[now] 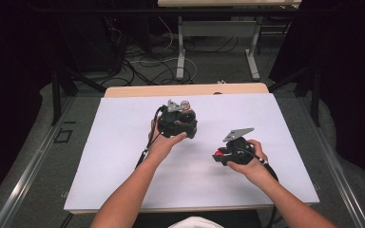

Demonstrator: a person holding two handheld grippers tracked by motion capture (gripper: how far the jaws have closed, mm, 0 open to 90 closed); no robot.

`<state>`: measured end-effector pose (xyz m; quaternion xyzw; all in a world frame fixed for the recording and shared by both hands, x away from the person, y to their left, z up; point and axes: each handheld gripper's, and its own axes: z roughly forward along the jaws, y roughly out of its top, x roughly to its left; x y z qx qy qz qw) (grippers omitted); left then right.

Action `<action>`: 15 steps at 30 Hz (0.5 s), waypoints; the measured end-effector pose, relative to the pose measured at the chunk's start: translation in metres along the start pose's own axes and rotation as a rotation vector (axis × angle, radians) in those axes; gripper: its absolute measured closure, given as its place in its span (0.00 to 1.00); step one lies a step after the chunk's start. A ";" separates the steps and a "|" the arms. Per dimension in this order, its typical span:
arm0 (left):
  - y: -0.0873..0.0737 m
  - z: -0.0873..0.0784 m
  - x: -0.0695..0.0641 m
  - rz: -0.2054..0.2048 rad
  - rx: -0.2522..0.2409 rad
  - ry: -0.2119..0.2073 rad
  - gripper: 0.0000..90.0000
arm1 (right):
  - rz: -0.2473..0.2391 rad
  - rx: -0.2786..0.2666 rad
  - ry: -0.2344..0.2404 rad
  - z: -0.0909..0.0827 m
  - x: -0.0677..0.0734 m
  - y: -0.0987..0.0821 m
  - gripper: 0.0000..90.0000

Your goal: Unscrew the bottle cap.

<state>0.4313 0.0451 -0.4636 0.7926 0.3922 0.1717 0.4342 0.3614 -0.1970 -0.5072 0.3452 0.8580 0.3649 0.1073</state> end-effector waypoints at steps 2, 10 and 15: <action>0.000 0.007 0.001 -0.003 -0.004 0.003 0.33 | 0.011 0.001 0.011 0.002 -0.002 -0.002 0.68; -0.005 0.033 0.004 -0.017 0.006 0.032 0.33 | 0.038 -0.016 0.009 0.008 -0.003 -0.002 0.68; -0.011 0.044 0.007 -0.014 0.032 0.047 0.33 | 0.044 -0.021 0.004 0.014 -0.005 -0.004 0.68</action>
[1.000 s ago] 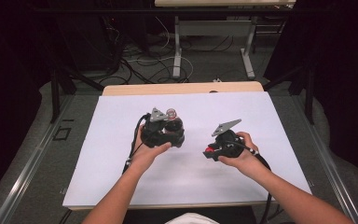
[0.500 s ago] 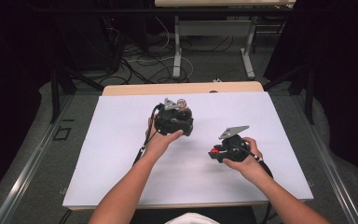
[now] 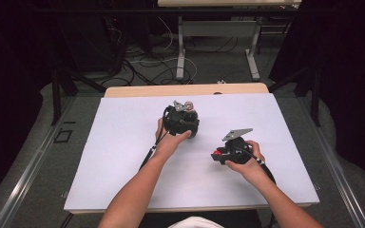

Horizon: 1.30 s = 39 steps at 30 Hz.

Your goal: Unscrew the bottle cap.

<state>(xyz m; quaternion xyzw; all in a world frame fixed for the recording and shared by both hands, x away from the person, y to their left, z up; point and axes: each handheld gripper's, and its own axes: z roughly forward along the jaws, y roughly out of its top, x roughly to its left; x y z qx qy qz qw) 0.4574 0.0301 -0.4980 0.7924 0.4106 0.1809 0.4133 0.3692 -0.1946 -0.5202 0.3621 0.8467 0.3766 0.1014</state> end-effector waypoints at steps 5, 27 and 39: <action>-0.008 0.008 0.002 0.008 0.028 0.018 0.33 | 0.004 0.022 0.004 0.001 -0.001 0.000 0.68; -0.014 0.008 0.003 0.013 0.009 -0.007 0.31 | 0.000 0.012 0.018 0.009 -0.001 -0.002 0.68; -0.013 0.004 0.008 -0.015 0.017 -0.046 0.23 | 0.008 0.007 0.015 0.012 0.001 0.000 0.68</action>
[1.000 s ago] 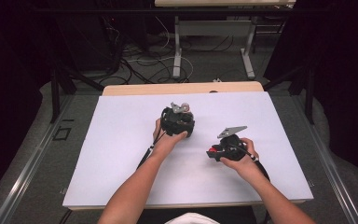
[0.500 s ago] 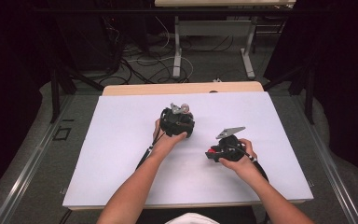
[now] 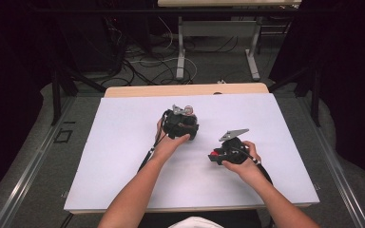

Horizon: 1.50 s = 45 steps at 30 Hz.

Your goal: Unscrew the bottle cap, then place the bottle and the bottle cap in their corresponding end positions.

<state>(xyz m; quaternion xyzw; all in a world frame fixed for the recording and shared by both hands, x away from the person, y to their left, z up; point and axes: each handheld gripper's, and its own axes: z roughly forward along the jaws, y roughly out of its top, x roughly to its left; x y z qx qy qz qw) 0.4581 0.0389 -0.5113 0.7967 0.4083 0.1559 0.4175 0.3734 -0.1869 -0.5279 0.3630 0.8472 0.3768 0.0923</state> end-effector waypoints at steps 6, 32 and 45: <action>-0.001 -0.014 0.003 -0.032 -0.035 -0.019 0.14 | -0.003 0.018 0.008 -0.001 0.002 0.003 0.68; -0.055 -0.114 0.014 -0.098 -0.108 -0.016 0.01 | -0.050 0.020 0.052 0.024 0.025 0.027 0.68; -0.082 -0.134 0.031 -0.170 -0.116 0.025 0.01 | -0.073 0.046 0.052 0.052 0.036 0.028 0.68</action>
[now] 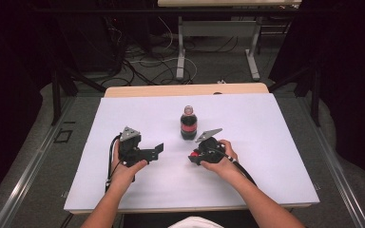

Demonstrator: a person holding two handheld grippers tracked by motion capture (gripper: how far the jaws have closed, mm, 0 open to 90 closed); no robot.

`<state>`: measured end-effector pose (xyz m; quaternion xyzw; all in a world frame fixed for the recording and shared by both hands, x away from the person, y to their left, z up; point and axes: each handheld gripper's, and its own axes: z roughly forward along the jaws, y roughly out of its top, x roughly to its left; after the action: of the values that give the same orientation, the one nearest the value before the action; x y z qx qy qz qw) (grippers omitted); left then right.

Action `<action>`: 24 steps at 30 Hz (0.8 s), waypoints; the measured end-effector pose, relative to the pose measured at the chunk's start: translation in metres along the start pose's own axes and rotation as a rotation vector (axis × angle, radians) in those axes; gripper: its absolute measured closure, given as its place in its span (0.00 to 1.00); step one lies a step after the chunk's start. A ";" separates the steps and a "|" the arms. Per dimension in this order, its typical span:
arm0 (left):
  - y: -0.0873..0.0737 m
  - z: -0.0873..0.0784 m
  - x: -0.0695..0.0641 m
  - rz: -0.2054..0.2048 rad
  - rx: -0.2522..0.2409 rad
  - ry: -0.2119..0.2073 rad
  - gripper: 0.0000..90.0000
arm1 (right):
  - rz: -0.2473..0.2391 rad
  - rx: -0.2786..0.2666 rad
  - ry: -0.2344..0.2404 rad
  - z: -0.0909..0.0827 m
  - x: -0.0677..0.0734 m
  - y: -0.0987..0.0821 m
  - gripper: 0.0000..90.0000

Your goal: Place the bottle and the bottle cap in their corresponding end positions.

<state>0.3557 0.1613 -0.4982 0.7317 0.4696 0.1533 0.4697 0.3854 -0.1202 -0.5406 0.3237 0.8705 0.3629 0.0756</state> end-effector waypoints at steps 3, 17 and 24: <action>-0.001 -0.002 0.003 -0.004 0.005 0.002 0.01 | -0.007 0.014 0.000 0.004 0.005 0.000 0.68; -0.001 -0.005 0.008 -0.019 0.005 0.002 0.01 | -0.051 0.058 -0.017 0.013 0.019 -0.003 0.67; -0.001 -0.005 0.010 -0.031 0.008 0.006 0.01 | -0.044 0.060 -0.007 0.013 0.019 -0.005 0.63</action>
<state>0.3570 0.1723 -0.4985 0.7257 0.4828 0.1465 0.4678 0.3724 -0.1036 -0.5517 0.3078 0.8876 0.3338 0.0768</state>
